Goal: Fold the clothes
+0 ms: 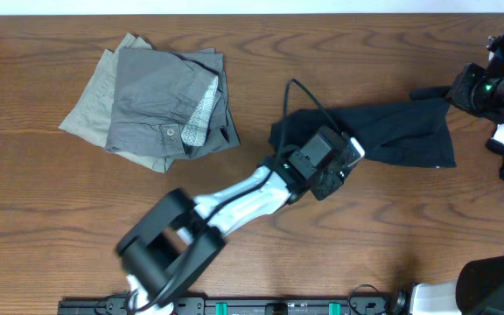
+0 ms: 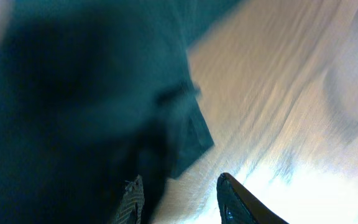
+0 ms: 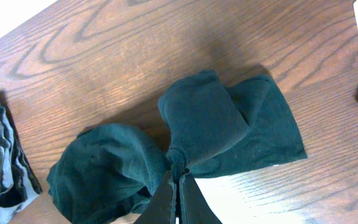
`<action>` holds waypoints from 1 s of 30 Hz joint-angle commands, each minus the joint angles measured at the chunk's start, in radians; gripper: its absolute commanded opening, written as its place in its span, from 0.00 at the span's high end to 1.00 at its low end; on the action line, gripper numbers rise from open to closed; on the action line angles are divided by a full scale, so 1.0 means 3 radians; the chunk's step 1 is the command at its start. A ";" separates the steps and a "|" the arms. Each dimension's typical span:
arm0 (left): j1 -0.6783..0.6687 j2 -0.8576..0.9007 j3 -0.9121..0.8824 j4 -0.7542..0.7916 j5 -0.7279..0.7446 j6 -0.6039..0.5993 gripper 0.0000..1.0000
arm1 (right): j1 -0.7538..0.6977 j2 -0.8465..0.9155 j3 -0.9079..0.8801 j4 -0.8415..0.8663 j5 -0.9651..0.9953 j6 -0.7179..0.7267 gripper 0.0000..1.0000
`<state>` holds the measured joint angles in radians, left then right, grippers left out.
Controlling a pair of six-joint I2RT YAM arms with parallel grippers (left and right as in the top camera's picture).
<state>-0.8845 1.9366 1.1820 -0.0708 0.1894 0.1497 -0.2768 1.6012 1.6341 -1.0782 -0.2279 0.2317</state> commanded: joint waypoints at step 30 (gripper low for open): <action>0.0005 0.0317 0.0306 0.0251 -0.0184 0.0032 0.65 | 0.0010 -0.0057 0.0015 -0.0058 0.0050 0.0022 0.99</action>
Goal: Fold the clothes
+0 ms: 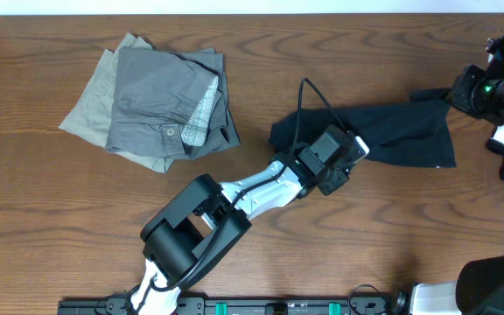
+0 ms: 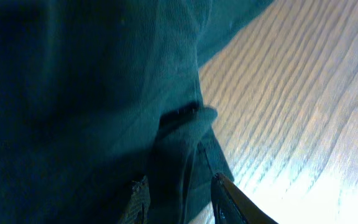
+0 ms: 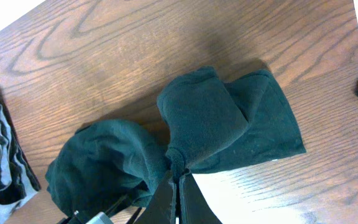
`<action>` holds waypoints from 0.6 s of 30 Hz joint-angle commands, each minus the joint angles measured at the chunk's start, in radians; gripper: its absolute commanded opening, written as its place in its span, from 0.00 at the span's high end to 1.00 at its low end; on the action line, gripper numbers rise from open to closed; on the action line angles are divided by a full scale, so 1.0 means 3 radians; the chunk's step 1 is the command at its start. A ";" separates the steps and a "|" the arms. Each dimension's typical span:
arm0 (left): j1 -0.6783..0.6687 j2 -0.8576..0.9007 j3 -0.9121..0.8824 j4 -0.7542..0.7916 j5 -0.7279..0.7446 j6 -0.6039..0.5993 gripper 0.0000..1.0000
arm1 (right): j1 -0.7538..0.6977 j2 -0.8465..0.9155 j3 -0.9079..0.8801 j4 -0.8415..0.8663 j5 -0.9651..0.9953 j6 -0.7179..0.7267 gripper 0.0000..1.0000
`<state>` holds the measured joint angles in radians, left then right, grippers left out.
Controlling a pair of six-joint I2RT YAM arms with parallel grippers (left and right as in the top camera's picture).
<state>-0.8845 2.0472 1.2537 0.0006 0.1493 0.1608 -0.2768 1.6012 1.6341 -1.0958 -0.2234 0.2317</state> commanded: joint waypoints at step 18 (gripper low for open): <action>0.0005 0.0203 0.0067 0.0281 -0.0191 0.0010 0.59 | 0.0010 -0.0057 0.0015 -0.0028 0.0034 0.0020 0.99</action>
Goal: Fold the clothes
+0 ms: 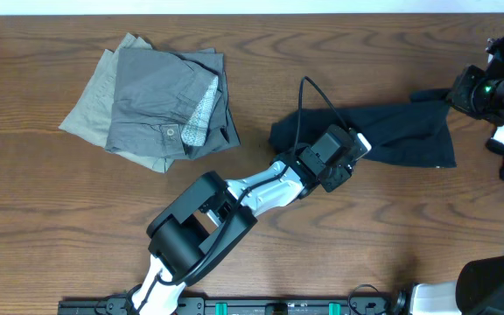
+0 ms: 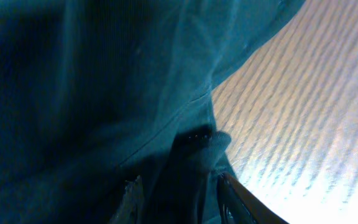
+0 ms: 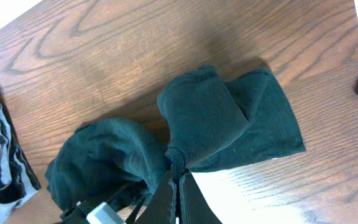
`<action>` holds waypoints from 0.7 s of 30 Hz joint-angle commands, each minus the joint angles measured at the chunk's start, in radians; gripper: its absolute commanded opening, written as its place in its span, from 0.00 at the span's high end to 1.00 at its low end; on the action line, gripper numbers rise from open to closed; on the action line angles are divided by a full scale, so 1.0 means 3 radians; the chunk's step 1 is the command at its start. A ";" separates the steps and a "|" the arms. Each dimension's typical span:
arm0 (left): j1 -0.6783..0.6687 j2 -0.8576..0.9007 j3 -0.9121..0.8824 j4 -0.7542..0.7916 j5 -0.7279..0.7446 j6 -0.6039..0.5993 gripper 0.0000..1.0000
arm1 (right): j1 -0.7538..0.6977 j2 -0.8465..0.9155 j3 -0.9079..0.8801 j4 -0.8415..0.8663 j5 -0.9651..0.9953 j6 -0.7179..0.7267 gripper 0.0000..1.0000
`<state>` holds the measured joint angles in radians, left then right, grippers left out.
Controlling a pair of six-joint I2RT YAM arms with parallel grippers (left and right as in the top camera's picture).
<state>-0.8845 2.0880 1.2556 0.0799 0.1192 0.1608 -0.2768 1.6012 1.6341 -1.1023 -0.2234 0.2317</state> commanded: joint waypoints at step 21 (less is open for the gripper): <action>0.0015 -0.1176 0.0187 -0.1207 -0.0837 0.0123 0.94 | -0.0053 -0.0057 0.0015 0.0045 0.0173 0.0001 0.99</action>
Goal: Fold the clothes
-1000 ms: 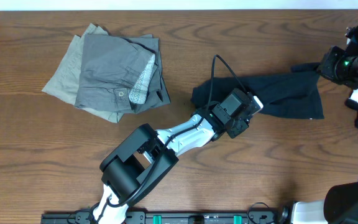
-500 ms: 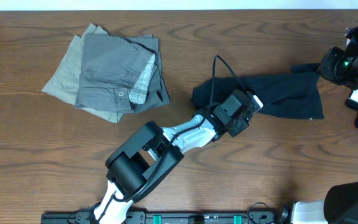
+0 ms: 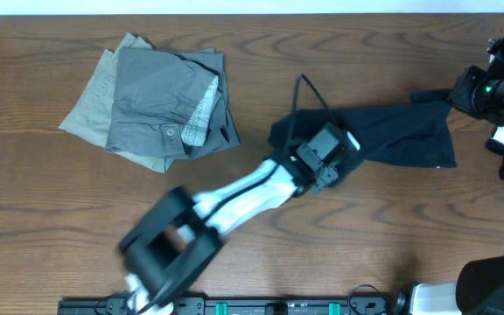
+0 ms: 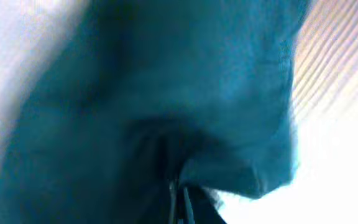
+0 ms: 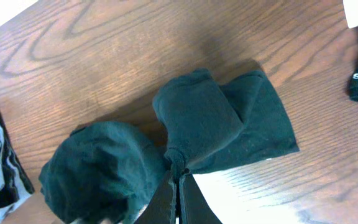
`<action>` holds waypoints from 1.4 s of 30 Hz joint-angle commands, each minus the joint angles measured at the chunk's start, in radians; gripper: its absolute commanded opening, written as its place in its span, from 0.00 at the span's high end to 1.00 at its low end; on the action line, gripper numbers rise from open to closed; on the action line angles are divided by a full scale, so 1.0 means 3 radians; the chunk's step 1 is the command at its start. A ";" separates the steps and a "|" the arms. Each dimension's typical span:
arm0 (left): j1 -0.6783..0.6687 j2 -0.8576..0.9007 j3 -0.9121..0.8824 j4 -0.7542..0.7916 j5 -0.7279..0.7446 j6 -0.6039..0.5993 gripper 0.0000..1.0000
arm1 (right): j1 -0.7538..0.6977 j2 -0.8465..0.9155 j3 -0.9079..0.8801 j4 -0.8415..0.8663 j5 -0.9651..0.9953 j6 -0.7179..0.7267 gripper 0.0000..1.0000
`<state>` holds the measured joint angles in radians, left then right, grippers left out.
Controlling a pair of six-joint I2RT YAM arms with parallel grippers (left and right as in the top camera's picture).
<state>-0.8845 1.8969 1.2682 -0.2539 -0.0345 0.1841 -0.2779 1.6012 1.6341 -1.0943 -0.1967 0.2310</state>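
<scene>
A dark teal garment (image 3: pixel 401 136) lies stretched across the right half of the wooden table (image 3: pixel 59 201). My left gripper (image 3: pixel 326 156) sits on its lower left part. In the blurred left wrist view its jaws (image 4: pixel 179 202) are shut with the garment (image 4: pixel 166 93) pinched between them. My right gripper (image 3: pixel 451 94) is at the garment's far right corner. The right wrist view shows it (image 5: pixel 178 186) shut on a bunched fold of the garment (image 5: pixel 197 118).
A pile of folded grey and khaki clothes (image 3: pixel 156 101) lies at the back left. The table's far edge (image 3: pixel 234 9) runs along the top. Black and white parts of the right arm stand at the right edge.
My left gripper was open with the garment's hem between its fingers; now it is shut on the cloth and sits slightly further left. The right gripper holds as before.
My left gripper was first open beside the garment's edge on the table. Then its fingers stood astride the hem, later with more cloth between them, and now they are shut on it. My right gripper stayed shut on the garment's right corner throughout.
</scene>
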 commanded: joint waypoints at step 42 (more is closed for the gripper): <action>0.0099 -0.2434 0.1218 -0.1948 -0.0263 0.0053 0.85 | -0.0553 -0.1792 0.0020 -0.0183 0.0029 0.0240 0.99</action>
<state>-0.8581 1.0794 1.6379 -0.8215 -0.2131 0.2432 -0.4366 1.0435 1.6337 -1.1488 -0.1860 0.2855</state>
